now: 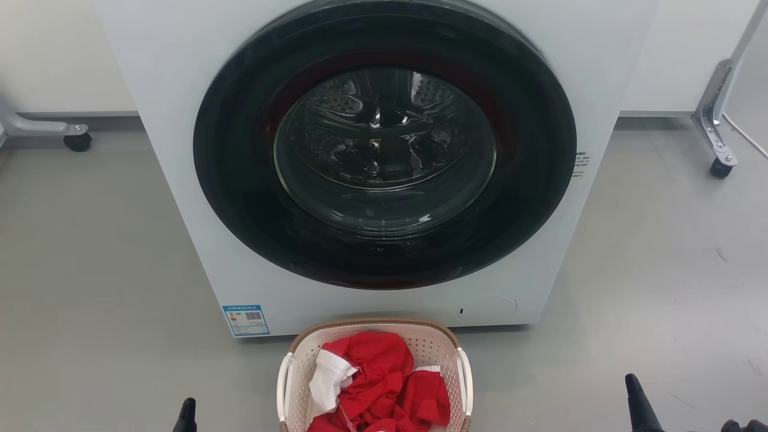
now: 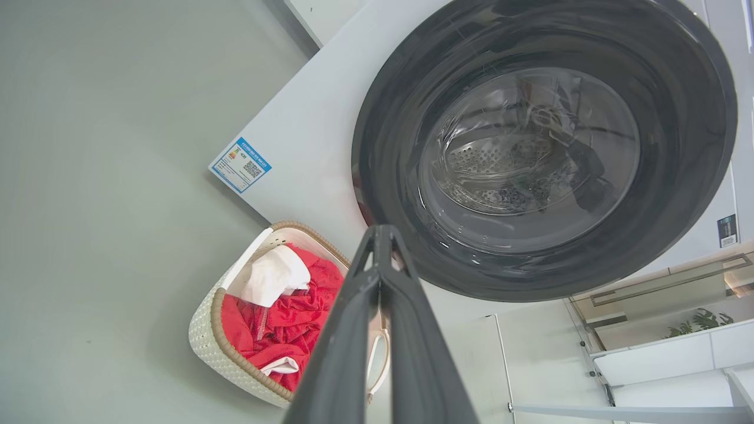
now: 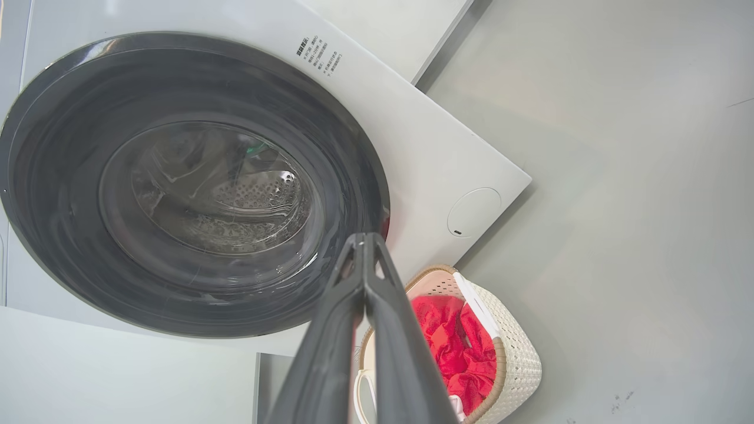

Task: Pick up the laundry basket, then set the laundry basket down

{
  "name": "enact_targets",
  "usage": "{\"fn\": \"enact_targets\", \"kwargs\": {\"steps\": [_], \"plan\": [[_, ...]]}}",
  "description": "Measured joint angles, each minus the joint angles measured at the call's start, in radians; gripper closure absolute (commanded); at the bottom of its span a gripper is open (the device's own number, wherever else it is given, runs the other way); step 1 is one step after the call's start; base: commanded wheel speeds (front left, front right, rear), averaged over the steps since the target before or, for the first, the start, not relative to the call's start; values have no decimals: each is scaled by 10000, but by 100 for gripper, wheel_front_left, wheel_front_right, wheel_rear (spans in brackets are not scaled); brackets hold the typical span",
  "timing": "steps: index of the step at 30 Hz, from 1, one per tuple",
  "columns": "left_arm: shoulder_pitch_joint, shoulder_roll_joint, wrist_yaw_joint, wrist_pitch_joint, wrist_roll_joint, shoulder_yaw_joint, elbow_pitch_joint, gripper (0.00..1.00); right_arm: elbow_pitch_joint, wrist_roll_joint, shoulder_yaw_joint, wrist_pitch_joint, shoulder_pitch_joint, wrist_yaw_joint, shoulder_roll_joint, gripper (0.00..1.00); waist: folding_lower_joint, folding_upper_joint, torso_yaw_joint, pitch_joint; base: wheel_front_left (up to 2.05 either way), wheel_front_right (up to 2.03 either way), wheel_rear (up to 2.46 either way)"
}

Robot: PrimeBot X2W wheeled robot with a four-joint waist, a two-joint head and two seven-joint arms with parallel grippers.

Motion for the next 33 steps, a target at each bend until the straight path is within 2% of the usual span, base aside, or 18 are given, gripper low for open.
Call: {"fn": "enact_targets", "kwargs": {"steps": [33], "plan": [[-1060, -165, -872, 1156, -4088, 882, 759, 100, 520, 4080, -1574, 1151, -562, 803, 224, 100, 0, 0, 23, 25, 0, 0, 0]]}}
